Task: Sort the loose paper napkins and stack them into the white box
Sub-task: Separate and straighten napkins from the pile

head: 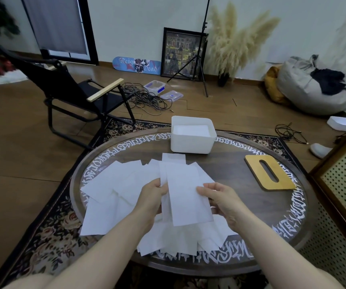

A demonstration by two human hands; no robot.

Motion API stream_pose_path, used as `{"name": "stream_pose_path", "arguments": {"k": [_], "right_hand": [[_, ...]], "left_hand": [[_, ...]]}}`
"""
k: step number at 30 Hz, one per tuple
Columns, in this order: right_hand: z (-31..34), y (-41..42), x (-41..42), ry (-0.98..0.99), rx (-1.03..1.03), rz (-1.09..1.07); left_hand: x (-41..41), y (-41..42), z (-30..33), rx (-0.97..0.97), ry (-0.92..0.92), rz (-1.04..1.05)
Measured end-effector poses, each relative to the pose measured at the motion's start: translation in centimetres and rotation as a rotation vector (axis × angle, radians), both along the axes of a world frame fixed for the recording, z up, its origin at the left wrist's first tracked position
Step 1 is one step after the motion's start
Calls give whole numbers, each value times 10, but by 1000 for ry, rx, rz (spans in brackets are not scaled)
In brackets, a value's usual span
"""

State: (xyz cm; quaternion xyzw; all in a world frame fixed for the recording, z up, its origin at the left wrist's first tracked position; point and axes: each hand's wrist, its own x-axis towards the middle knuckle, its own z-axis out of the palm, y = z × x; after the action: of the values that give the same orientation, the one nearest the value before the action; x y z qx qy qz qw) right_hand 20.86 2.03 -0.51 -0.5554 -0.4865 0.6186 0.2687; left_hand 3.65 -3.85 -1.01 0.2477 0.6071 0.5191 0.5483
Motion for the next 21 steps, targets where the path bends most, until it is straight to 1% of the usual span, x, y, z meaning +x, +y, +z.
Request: {"name": "stream_pose_path", "arguments": {"k": [3,7,16,21], "right_hand": [[1,-2,-3,25,60,37],[4,-3,-8,65,146,16],[5,-5,-13,15,138,4],[6,-5,-11,31,171,12]], "left_hand": [[0,0,0,-5,-15,-15],[1,-2,1,0,-52,-46],[0,-1,1,-7,-132,-55],[0,-2,4,-8,-135,-48]]}}
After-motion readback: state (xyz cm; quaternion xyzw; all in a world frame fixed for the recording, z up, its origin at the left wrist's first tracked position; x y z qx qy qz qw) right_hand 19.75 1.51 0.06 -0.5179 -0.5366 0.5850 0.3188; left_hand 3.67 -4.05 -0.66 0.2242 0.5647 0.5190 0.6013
